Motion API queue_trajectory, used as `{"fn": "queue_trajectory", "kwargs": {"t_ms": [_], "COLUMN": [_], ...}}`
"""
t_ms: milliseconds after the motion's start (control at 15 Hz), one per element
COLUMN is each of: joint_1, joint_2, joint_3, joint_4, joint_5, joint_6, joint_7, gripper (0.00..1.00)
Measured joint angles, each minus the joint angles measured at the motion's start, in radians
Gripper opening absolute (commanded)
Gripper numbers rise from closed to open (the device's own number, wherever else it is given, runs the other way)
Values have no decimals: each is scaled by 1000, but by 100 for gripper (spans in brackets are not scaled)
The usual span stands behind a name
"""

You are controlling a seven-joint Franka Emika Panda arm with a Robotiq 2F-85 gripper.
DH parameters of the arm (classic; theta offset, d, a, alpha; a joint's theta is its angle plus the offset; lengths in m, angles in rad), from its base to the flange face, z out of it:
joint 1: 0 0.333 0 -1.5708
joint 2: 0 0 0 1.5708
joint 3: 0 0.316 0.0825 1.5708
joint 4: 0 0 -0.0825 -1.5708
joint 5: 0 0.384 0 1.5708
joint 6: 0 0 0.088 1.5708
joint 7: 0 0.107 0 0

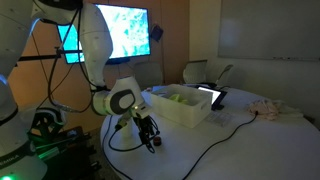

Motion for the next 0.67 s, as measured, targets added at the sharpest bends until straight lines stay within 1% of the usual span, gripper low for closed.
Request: {"fn": "queue_trajectory", "kwargs": {"t_ms": [333,400,533,667], "joint_1": [24,24,23,21], "joint_2": [84,93,102,105], "joint_3": [1,9,35,63], "joint_4": [44,48,50,54], "joint_5": [1,60,232,375], "joint_6": [15,19,28,32], "joint_7": [36,9,-108,-205], "gripper": [100,100,100,100]}}
